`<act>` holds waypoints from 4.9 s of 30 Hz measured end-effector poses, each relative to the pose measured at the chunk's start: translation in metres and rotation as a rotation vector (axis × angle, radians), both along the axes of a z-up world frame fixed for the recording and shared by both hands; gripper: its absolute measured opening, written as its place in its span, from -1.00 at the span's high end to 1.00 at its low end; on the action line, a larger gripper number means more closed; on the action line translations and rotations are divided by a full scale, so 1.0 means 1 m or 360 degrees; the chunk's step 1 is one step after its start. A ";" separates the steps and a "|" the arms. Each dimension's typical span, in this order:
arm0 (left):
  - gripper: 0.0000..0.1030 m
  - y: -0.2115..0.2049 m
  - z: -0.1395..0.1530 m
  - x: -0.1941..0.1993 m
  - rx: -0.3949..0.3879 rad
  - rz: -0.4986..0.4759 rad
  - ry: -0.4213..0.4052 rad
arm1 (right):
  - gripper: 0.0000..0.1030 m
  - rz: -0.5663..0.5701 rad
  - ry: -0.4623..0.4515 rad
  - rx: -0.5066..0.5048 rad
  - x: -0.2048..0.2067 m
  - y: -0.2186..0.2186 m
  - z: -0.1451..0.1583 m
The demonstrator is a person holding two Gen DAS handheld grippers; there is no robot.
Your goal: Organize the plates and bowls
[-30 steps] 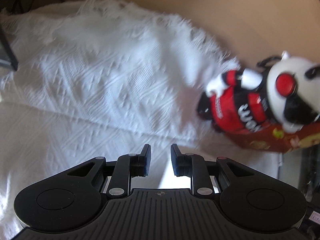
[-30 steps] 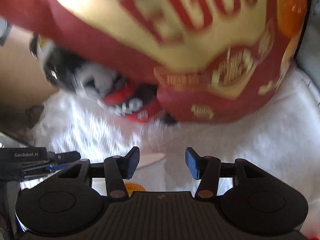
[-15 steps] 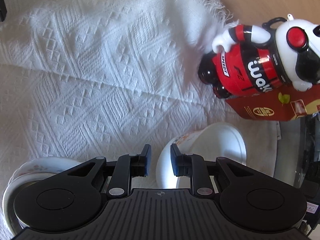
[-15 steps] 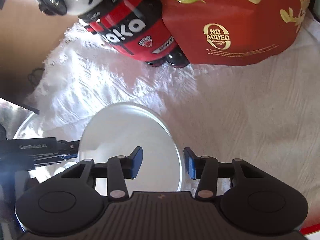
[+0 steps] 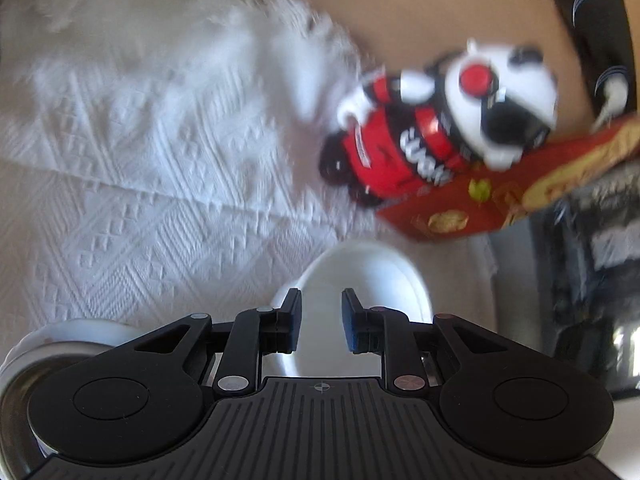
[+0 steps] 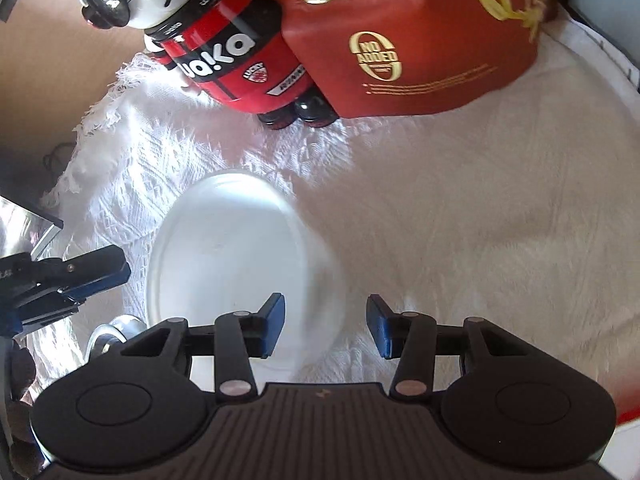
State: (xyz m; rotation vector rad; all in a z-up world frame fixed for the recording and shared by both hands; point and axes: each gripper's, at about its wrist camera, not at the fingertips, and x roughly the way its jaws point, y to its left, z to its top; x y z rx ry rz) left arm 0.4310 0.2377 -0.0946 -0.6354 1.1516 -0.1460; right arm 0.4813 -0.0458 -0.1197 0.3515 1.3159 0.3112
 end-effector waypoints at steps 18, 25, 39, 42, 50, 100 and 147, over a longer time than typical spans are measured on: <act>0.53 -0.047 0.091 -0.035 0.0275 -0.0014 -0.0363 | 0.59 -0.0062 -0.0366 -0.0005 -0.034 0.003 0.080; 0.53 -0.067 0.122 -0.084 0.0278 -0.0219 -0.0291 | 0.58 0.0079 -0.0560 -0.0058 -0.093 -0.011 0.156; 0.54 -0.074 0.015 -0.137 0.0113 -0.0291 0.0157 | 0.54 0.0066 -0.0161 -0.0082 -0.144 -0.024 0.075; 0.54 -0.074 0.015 -0.141 0.0119 -0.0285 0.0162 | 0.54 0.0047 -0.0146 -0.0104 -0.148 -0.023 0.062; 0.53 -0.065 0.041 -0.143 0.0031 -0.0239 0.0068 | 0.54 0.0022 -0.0194 -0.0048 -0.153 -0.031 0.070; 0.49 0.148 -0.010 -0.186 0.0208 0.0220 -0.0013 | 0.32 0.0023 -0.0181 0.0121 -0.237 0.139 0.049; 0.58 0.146 -0.018 -0.176 0.0212 0.0044 0.0051 | -0.04 0.0015 -0.0273 -0.0094 -0.222 0.170 0.018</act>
